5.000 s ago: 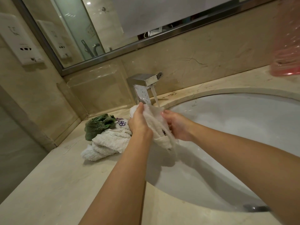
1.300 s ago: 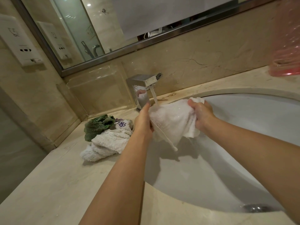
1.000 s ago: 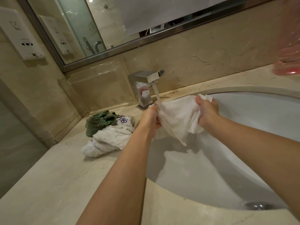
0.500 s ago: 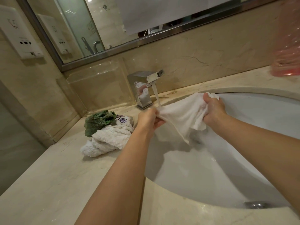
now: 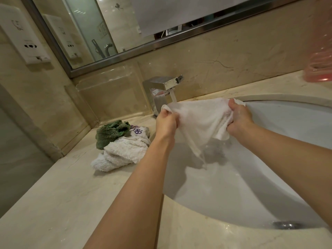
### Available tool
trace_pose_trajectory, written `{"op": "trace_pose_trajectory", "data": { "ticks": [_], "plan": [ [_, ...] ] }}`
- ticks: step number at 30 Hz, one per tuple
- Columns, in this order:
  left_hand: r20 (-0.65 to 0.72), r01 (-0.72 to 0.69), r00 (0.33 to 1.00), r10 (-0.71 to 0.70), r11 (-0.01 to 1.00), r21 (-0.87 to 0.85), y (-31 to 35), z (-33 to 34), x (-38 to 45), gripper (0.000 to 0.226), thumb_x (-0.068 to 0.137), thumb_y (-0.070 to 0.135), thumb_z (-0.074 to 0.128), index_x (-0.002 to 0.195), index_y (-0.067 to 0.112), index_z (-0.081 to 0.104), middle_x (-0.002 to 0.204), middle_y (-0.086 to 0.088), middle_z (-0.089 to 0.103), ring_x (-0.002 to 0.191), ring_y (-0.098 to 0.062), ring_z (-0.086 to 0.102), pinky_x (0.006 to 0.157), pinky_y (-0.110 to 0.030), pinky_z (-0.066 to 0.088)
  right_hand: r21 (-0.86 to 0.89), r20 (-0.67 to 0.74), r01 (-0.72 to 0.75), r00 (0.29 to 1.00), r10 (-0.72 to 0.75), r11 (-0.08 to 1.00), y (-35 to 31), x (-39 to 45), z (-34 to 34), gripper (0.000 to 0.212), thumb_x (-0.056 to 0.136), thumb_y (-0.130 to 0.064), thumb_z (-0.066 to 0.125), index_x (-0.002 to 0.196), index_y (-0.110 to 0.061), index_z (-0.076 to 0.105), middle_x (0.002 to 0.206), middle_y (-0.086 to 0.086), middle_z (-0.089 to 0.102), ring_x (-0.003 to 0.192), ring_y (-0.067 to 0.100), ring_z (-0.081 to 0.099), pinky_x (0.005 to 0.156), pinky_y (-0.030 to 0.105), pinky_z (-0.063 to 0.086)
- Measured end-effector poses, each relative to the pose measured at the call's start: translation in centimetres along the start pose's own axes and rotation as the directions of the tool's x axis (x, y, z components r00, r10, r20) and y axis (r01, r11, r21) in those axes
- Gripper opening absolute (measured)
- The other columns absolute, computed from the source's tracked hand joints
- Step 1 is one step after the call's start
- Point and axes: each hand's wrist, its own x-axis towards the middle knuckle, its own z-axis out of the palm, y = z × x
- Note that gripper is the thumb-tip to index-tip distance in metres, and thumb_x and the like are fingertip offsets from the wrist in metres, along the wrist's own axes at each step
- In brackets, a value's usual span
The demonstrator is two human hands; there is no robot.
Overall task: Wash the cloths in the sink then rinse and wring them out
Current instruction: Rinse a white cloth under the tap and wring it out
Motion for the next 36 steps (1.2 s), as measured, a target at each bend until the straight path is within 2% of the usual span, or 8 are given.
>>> {"op": "trace_pose_trajectory", "data": {
  "ticks": [5, 10, 15, 18, 22, 28, 33, 36],
  "plan": [
    [-0.136, -0.166, 0.975, 0.178, 0.982, 0.094, -0.4, -0.1, 0.0, 0.034, 0.092, -0.002, 0.045, 0.082, 0.024, 0.066, 0.081, 0.004, 0.059, 0.079, -0.014, 0.05, 0.078, -0.032, 0.047, 0.037, 0.043, -0.024, 0.999, 0.022, 0.999, 0.0, 0.3, 0.1, 0.041, 0.084, -0.031, 0.072, 0.122, -0.021, 0.061, 0.113, 0.005, 0.069, 0.098, 0.027, 0.068, 0.088, 0.048, 0.055],
    [-0.224, -0.123, 0.959, 0.171, 0.969, 0.214, -0.8, -0.6, 0.1, 0.032, 0.091, 0.019, 0.043, 0.088, 0.031, 0.072, 0.095, 0.002, 0.07, 0.094, -0.028, 0.065, 0.082, -0.05, 0.057, 0.059, 0.087, -0.029, 0.996, 0.024, 0.998, 0.3, 0.2, 0.5, 0.042, 0.085, -0.031, 0.072, 0.124, -0.02, 0.06, 0.115, 0.007, 0.069, 0.099, 0.028, 0.069, 0.089, 0.047, 0.055],
    [-0.231, 0.015, 0.973, 0.0, 0.998, 0.061, 0.0, -0.5, -0.2, 0.027, 0.102, 0.012, 0.042, 0.093, 0.017, 0.066, 0.094, -0.009, 0.065, 0.088, -0.03, 0.066, 0.048, -0.028, 0.057, 0.057, 0.104, -0.032, 0.994, 0.026, 0.998, 0.3, -0.5, 0.6, 0.037, 0.089, -0.026, 0.068, 0.124, -0.017, 0.059, 0.113, 0.008, 0.068, 0.099, 0.028, 0.067, 0.091, 0.049, 0.054],
    [-0.277, 0.092, 0.953, -0.122, 0.989, -0.119, 0.4, -1.0, -0.1, 0.024, 0.1, 0.015, 0.051, 0.11, -0.003, 0.063, 0.097, -0.017, 0.068, 0.077, -0.024, 0.066, 0.052, -0.023, 0.056, 0.019, 0.122, -0.025, 0.992, 0.022, 1.0, 0.5, -0.4, 0.6, 0.038, 0.09, -0.024, 0.067, 0.126, -0.016, 0.057, 0.114, 0.009, 0.067, 0.1, 0.03, 0.066, 0.091, 0.051, 0.053],
    [-0.288, 0.078, 0.943, -0.163, 0.955, -0.286, 0.9, -1.3, -0.1, 0.04, 0.087, 0.001, 0.067, 0.121, 0.003, 0.047, 0.107, -0.016, 0.063, 0.085, -0.018, 0.062, 0.078, -0.027, 0.054, -0.005, 0.141, -0.028, 0.99, 0.028, 1.0, 0.4, -0.6, 0.6, 0.037, 0.091, -0.023, 0.066, 0.125, -0.014, 0.058, 0.115, 0.01, 0.067, 0.1, 0.029, 0.066, 0.09, 0.05, 0.053],
    [-0.284, -0.105, 0.956, 0.077, 0.991, -0.084, 1.0, -1.2, -1.1, 0.09, 0.084, -0.01, 0.065, 0.153, 0.024, 0.017, 0.12, 0.002, 0.064, 0.104, -0.011, 0.059, 0.094, -0.025, 0.043, 0.036, 0.238, -0.116, 0.966, 0.104, 0.993, -0.2, -1.0, 0.9, 0.049, 0.083, -0.016, 0.071, 0.13, -0.012, 0.054, 0.118, 0.01, 0.066, 0.097, 0.026, 0.068, 0.084, 0.042, 0.056],
    [-0.299, -0.28, 0.908, 0.293, 0.956, 0.085, 1.3, -0.8, -1.8, 0.086, 0.096, 0.004, 0.053, 0.151, 0.044, 0.0, 0.142, 0.0, 0.051, 0.132, 0.002, 0.04, 0.101, -0.014, 0.031, -0.036, 0.358, -0.166, 0.919, 0.168, 0.985, 0.2, -1.2, 2.2, 0.11, 0.038, 0.014, 0.069, 0.141, -0.012, 0.039, 0.135, 0.02, 0.052, 0.108, 0.037, 0.064, 0.077, 0.047, 0.057],
    [-0.359, -0.368, 0.866, 0.349, 0.93, 0.017, 1.7, -0.6, -1.9, 0.073, 0.103, 0.008, 0.04, 0.15, 0.046, -0.002, 0.152, -0.004, 0.039, 0.136, -0.002, 0.038, 0.105, -0.016, 0.027, -0.139, 0.407, -0.072, 0.905, 0.123, 0.988, 0.1, -2.4, 2.5, 0.074, 0.078, 0.02, 0.054, 0.142, -0.013, 0.037, 0.133, 0.021, 0.052, 0.113, 0.037, 0.061, 0.081, 0.046, 0.056]
  ]
}}
